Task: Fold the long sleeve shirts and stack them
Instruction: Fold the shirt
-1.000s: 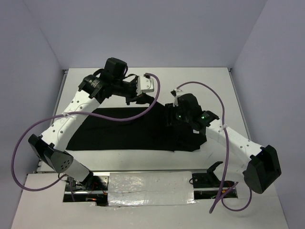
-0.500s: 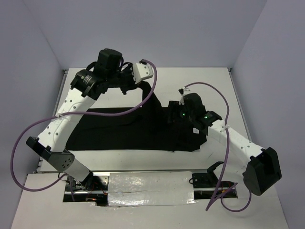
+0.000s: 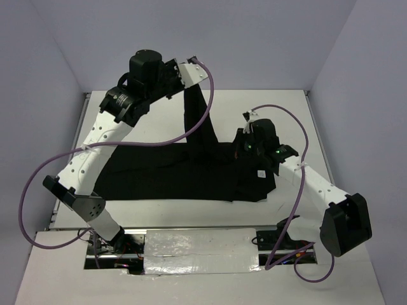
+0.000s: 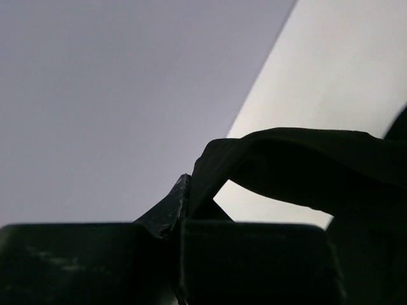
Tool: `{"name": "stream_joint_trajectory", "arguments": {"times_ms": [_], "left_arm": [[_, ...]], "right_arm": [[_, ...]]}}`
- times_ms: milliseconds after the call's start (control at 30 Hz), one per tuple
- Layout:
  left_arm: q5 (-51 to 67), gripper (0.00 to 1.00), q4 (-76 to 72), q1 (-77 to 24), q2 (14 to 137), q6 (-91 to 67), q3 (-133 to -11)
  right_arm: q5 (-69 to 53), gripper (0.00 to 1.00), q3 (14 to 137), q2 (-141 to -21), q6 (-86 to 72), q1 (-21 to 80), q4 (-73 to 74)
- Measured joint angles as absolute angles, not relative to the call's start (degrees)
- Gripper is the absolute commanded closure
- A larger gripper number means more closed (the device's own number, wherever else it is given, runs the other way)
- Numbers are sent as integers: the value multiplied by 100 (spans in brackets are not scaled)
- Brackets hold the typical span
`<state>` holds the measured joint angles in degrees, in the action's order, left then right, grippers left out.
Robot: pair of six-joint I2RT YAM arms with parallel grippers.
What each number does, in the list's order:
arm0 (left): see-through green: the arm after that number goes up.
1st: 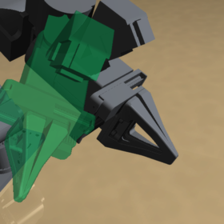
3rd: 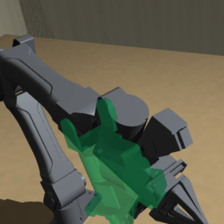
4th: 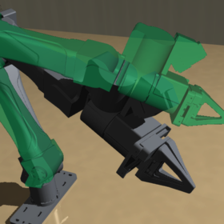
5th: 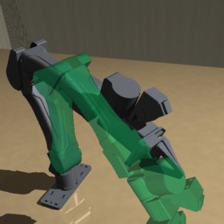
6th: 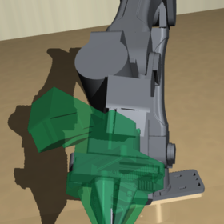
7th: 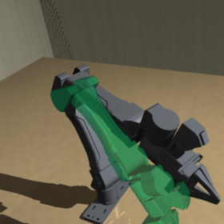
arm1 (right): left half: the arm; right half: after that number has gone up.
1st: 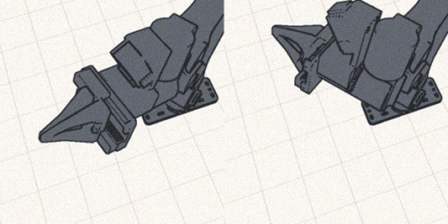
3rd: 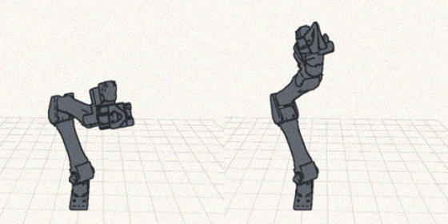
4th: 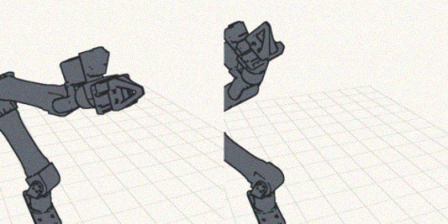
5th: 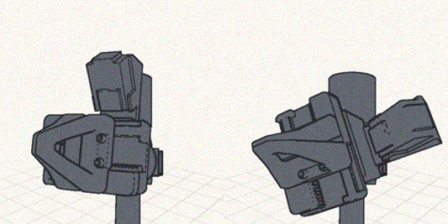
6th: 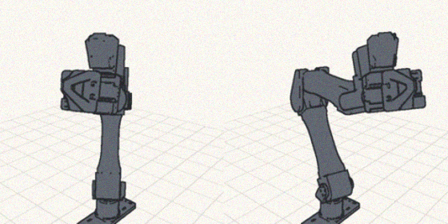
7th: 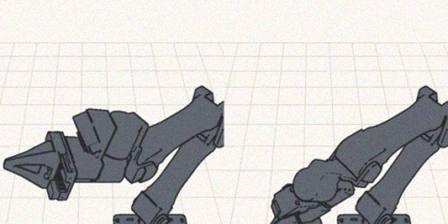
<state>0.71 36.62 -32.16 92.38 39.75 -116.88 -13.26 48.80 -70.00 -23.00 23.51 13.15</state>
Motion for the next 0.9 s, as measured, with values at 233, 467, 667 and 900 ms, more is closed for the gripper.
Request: {"name": "stream_joint_trajectory", "arguments": {"times_ms": [233, 467, 667, 900], "left_arm": [[-513, 100, 3006, -3216, 9535, 4445, -11736], [-819, 100, 2580, -3205, 9666, 4641, -11815], [-873, 100, 2473, -3192, 9828, 4639, -12230], [-878, 100, 2438, -3190, 9828, 4630, -12241]], "right_arm": [[-1369, 71, 4884, -7166, -2134, 2633, 644], [-1149, 42, 4984, -7988, -2091, 2655, 429], [-687, 35, 5347, -8477, -1848, 2945, 213], [687, 35, 6130, -9209, -1627, 3850, 34]]}}
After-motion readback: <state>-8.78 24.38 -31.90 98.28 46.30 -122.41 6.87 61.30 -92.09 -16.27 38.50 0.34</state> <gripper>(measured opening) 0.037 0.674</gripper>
